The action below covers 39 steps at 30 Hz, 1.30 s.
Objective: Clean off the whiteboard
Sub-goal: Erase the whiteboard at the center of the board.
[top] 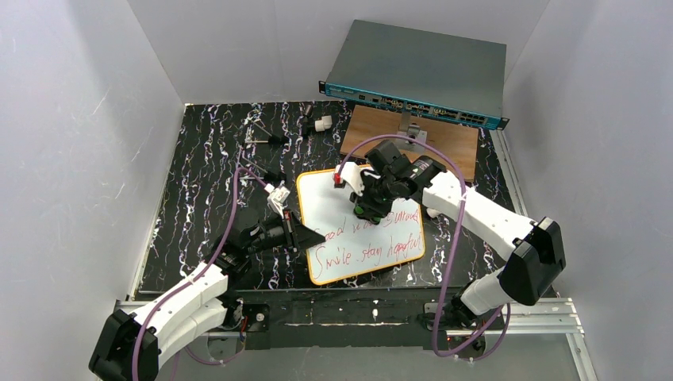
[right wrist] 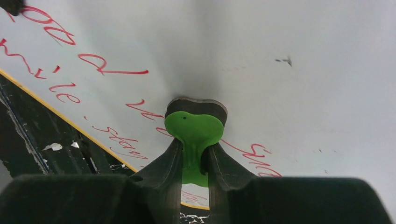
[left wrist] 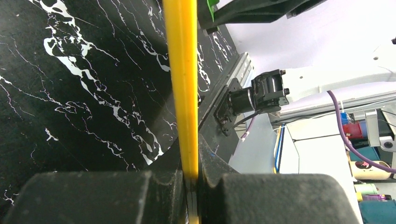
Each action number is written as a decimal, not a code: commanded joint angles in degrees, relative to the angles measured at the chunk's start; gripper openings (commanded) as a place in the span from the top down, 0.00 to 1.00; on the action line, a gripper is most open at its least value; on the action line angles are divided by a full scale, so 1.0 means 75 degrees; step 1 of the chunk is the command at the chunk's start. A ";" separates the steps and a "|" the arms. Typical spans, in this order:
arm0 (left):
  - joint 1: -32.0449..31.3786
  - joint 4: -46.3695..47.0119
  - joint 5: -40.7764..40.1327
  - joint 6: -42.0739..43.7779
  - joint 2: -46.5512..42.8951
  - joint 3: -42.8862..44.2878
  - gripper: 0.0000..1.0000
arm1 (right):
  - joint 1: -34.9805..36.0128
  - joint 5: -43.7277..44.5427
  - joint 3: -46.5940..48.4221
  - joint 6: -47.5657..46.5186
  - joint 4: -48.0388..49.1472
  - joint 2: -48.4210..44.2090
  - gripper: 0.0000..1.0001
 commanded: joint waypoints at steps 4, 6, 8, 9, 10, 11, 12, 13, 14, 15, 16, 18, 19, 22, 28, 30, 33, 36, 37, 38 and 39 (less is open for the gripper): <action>-0.0059 0.1447 0.0467 0.0085 -0.0366 0.0417 1.00 | -0.0223 0.1135 0.0096 0.0454 0.0631 0.0011 0.99; -0.0059 0.1416 0.0466 0.0095 -0.0411 0.0404 1.00 | -0.0532 0.1817 0.0138 0.0671 0.0875 0.0036 0.99; -0.0059 0.1435 0.0466 0.0098 -0.0423 0.0391 1.00 | -0.0807 0.2192 0.0136 0.0774 0.1022 -0.0033 0.99; -0.0059 0.1462 0.0475 0.0091 -0.0401 0.0385 1.00 | -0.0894 0.2275 0.0106 0.0797 0.1080 -0.0090 0.99; -0.0059 0.1494 0.0477 0.0076 -0.0371 0.0381 1.00 | -0.0967 0.2293 0.0061 0.0805 0.1107 -0.0158 0.99; -0.0059 0.1555 0.0480 0.0066 -0.0320 0.0381 1.00 | -0.1003 0.2240 -0.0009 0.0788 0.1122 -0.0208 0.99; -0.0059 0.1614 0.0497 0.0039 -0.0274 0.0384 1.00 | -0.1015 0.2095 -0.0081 0.0751 0.1066 -0.0248 0.99; -0.0059 0.1669 0.0509 0.0013 -0.0228 0.0399 1.00 | -0.1014 0.1777 -0.0173 0.0677 0.1018 -0.0301 0.99; -0.0059 0.1712 0.0521 -0.0006 -0.0187 0.0411 1.00 | -0.1003 0.1330 -0.0248 0.0614 0.0958 -0.0340 0.99; -0.0059 0.1736 0.0531 -0.0020 -0.0168 0.0430 1.00 | -0.0972 0.0860 -0.0291 0.0505 0.0819 -0.0361 0.99; -0.0059 0.1741 0.0534 -0.0038 -0.0157 0.0445 1.00 | -0.0926 0.0416 -0.0319 0.0399 0.0661 -0.0380 0.99; -0.0059 0.1740 0.0511 -0.0042 -0.0190 0.0449 1.00 | -0.0703 -0.0309 -0.0374 0.0124 0.0364 -0.0418 0.99; -0.0057 0.1741 0.0502 -0.0046 -0.0213 0.0443 1.00 | -0.0572 -0.0482 -0.0410 -0.0031 0.0254 -0.0432 0.99; -0.0059 0.1728 0.0477 -0.0058 -0.0238 0.0430 1.00 | -0.0209 -0.0704 -0.0467 -0.0265 0.0031 -0.0385 0.99; -0.0062 0.1753 0.0466 -0.0085 -0.0284 0.0390 1.00 | -0.0044 0.0524 -0.0370 -0.0029 0.0455 -0.0169 0.99; -0.0059 0.1742 0.0466 -0.0083 -0.0301 0.0359 1.00 | -0.0179 0.1343 -0.0342 0.0161 0.0808 -0.0123 0.99; -0.0060 0.1742 0.0499 -0.0084 -0.0303 0.0346 1.00 | -0.0606 0.2246 -0.0091 0.0411 0.1016 0.0044 0.99; -0.0057 0.1747 0.0511 -0.0078 -0.0292 0.0344 1.00 | -0.0877 0.2397 0.0020 0.0511 0.1050 0.0043 0.99; -0.0059 0.1758 0.0518 -0.0085 -0.0281 0.0350 1.00 | -0.0885 0.2319 -0.0040 0.0502 0.1038 0.0005 0.99; -0.0059 0.1773 0.0518 -0.0080 -0.0265 0.0355 1.00 | -0.0885 0.2139 -0.0102 0.0485 0.0977 -0.0019 0.99; -0.0059 0.1792 0.0512 -0.0082 -0.0251 0.0364 1.00 | -0.0879 0.1844 -0.0168 0.0454 0.0905 -0.0051 0.99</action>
